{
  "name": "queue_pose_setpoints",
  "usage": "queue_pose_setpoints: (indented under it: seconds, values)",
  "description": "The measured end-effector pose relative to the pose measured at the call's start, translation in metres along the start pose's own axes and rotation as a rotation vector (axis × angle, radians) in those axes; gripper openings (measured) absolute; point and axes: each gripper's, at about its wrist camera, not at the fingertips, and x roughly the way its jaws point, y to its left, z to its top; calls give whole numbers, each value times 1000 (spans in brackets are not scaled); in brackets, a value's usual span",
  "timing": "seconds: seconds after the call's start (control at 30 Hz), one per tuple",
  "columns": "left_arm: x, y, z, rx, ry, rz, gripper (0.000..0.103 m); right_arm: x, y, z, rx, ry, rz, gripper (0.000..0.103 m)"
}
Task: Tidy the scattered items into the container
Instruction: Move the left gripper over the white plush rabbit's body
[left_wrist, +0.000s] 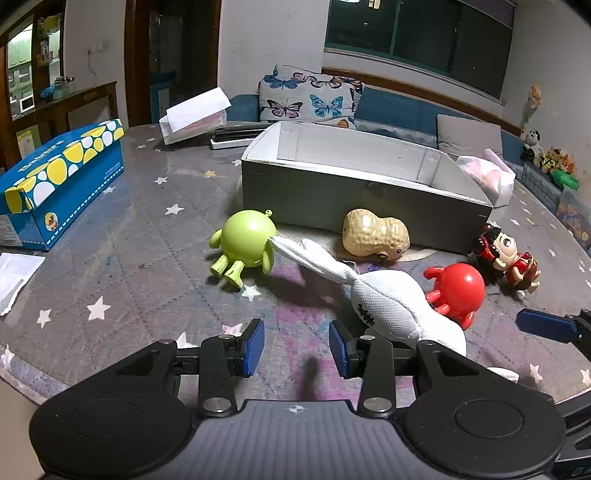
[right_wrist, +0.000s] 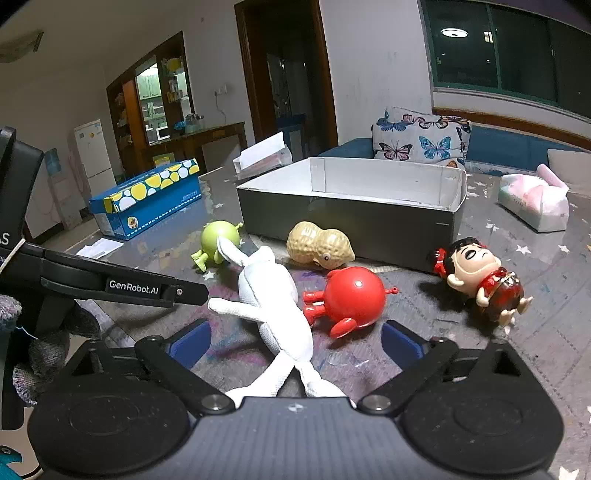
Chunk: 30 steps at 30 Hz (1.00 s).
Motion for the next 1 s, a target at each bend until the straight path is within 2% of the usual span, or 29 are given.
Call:
queue_pose_setpoints:
  seconds: [0.63,0.73,1.0]
  values:
    - [5,1,2,-11,11,-33,41,15,5,-1,-23,57,11,98]
    - [6,2,2,-15,12,-41,41,16,5,-1,-23,61,14,103]
    - [7,2,2,-18,15,-44,41,20,4,-2,-22,67,12,103]
